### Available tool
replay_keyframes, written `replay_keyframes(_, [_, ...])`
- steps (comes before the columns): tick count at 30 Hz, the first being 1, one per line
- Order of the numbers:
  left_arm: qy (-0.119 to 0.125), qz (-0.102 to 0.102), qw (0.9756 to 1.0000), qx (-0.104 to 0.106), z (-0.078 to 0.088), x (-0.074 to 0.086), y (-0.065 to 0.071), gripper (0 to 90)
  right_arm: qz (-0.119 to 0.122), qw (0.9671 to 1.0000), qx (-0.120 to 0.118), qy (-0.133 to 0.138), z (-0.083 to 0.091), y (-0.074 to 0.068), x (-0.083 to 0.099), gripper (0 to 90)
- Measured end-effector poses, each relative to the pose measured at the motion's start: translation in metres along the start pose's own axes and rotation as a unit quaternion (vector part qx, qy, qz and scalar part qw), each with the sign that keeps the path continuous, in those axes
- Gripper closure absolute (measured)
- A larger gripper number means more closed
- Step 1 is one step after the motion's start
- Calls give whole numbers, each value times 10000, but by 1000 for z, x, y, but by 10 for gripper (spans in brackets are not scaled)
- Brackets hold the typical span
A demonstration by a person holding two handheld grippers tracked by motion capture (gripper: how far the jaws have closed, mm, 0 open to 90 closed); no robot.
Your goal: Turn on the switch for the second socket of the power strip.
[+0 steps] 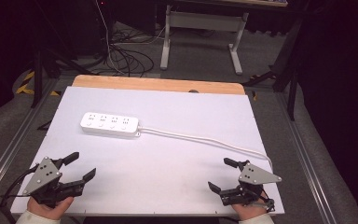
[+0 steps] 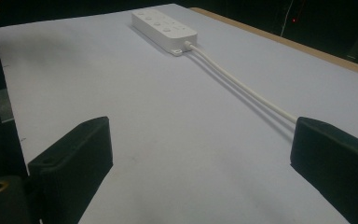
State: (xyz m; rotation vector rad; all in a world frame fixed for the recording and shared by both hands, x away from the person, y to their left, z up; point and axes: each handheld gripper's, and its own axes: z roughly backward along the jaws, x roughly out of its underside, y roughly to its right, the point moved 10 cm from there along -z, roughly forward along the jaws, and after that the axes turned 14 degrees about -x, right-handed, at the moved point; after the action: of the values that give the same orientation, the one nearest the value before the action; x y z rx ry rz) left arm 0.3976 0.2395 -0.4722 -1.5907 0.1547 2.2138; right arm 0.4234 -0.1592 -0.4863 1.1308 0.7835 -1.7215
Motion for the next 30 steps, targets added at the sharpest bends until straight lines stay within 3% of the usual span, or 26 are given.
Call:
replay_keyframes(7, [-48,15,9999,95,2,-1,2,271,21,10000,-18,-24,0,0,0,61])
replay_keyframes(10, [-164,-86,9998,95,1,-3,1,314,-8,10000,-34,-28,-1,-1,1,61])
replay_keyframes(15, [-237,-49,9995,179,1,-9,2,372,-2,10000,-51,-32,-1,-1,1,61])
replay_keyframes(20, [-317,57,9986,429,-1,-20,3,418,9,10000,-68,-37,-2,-2,1,63])
replay_keyframes(26, [-329,154,9985,403,-5,-29,-3,420,14,10000,-73,-43,-2,-3,1,65])
replay_keyframes(30, [-323,115,9985,418,-9,-37,-3,431,8,10000,-78,-45,-2,-3,1,65])
